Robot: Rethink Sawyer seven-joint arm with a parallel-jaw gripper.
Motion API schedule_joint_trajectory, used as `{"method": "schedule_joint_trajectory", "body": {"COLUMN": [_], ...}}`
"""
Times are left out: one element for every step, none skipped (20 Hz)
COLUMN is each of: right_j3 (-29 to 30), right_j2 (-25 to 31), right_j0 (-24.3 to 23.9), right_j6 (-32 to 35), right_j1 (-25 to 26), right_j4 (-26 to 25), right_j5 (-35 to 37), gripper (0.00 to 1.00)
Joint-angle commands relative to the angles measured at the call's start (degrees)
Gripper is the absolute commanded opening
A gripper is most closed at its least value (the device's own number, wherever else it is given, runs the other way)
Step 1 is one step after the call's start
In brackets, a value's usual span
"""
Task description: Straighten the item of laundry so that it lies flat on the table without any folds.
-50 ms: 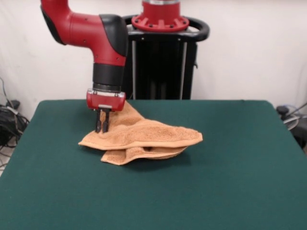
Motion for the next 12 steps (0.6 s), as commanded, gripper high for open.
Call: {"method": "schedule_joint_trajectory", "body": {"right_j3": [-4.0,-3.7,-3.6,-3.5,-3.3,-2.8,-2.1,-1.4,-0.5,0.4,1.3,2.0], "right_j2": [4.5,4.4,4.5,4.8,5.1,5.0,5.1,5.1,5.0,5.0,4.9,4.9], "right_j0": [3.4,3.5,3.4,3.2,3.0,3.1,3.1,3.1,3.1,3.1,3.0,2.9], "right_j6": [11.2,11.2,11.2,11.1,11.0,11.0,10.9,10.9,10.9,10.9,10.9,10.9], "right_j1": [2.2,1.7,1.4,1.0,0.5,-0.2,-1.2,-2.3,-3.6,-4.9,-6.4,-7.7], "right_j4": [6.3,6.4,6.2,5.9,5.7,5.6,5.5,5.4,5.3,5.1,5.0,4.8], "right_j5": [4.0,4.3,4.7,5.2,5.8,6.1,6.7,7.3,8.1,8.9,9.7,10.6], "gripper": [0.00,0.00,0.00,0.00,0.00,0.00,0.00,0.00,0.00,0.00,0.00,0.00]}}
